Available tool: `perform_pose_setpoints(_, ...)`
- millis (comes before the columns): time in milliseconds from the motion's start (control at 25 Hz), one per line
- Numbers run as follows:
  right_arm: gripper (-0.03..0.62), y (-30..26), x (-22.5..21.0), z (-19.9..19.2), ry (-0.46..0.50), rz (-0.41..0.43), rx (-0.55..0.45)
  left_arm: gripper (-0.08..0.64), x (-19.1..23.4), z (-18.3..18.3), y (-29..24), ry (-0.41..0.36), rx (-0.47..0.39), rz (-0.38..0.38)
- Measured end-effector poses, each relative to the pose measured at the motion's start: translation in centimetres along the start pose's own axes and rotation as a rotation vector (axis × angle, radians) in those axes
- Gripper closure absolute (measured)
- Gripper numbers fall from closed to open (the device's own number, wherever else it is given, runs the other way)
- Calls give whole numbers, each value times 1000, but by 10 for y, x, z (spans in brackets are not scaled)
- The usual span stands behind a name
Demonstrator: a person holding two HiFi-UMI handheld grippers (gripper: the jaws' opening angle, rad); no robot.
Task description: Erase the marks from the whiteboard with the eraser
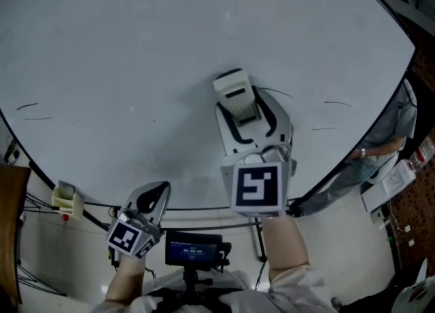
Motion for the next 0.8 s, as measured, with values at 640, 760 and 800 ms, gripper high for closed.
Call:
perform_pose_setpoints(640, 325, 6, -33, -17, -196, 3, -55, 555, 6, -16, -13, 54, 19, -33)
perform_pose_setpoints(760, 327, 13, -52, -31, -205, -16, -31, 555, 4, -17, -16, 55, 18, -39)
perform_pose_setpoints(800, 327, 16, -60, -36, -212, -31, -22, 555, 3, -17, -17, 56, 17, -41)
Point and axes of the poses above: the fingertips, and each gripper's own axes: y backward along the fingers, x to its left, z out of its top, the point moved 6 cm from there along y, backward along the fingers, and after that the axes turned 5 degrees about y, right-handed, at the moved point
